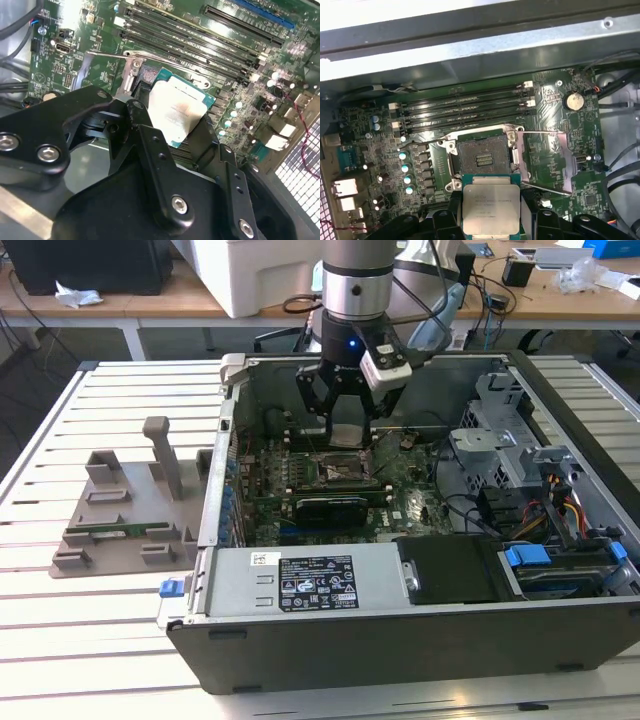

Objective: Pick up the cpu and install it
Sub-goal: 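Place the cpu into insertion slot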

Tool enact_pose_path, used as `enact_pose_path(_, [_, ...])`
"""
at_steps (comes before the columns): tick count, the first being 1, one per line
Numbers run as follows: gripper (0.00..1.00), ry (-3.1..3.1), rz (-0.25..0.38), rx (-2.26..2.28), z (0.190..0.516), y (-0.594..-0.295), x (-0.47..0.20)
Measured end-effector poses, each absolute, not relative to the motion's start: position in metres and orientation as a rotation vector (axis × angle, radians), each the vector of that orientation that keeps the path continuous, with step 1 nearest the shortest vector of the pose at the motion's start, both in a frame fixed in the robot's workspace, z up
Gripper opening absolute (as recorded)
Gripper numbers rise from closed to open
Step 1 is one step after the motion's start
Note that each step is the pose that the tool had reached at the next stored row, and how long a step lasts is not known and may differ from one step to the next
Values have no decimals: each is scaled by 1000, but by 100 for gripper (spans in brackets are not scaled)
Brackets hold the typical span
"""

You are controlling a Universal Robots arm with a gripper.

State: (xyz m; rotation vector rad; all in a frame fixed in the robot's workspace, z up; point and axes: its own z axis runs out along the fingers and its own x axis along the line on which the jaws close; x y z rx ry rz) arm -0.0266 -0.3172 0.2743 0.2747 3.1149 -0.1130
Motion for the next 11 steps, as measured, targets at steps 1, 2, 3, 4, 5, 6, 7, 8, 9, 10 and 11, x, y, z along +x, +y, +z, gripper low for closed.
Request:
enact_pose_path(1, [55,3114,-113,287,274,-317,-27])
enact_pose_path(2, [55,3113,-113,307,274,-317,-27])
enact_pose_path(3, [55,3112,-113,320,274,-317,-27])
enact_pose_path(4, [55,3111,-113,331,274,-317,-27])
enact_pose_path(5, [55,3110,-114,341,274,-317,-27])
enact_pose_path(6, [55,3109,-114,355,274,-317,-27])
enact_pose_path(7, [55,3108,-114,365,274,-317,-27])
enact_pose_path(8, [55,3107,-114,374,274,-317,-27])
enact_pose_path(9, [55,3106,-114,383,274,-317,-27])
enact_pose_path(10, [55,3105,-114,392,274,-317,-27])
enact_pose_path(11, [55,3104,-114,404,274,-317,-27])
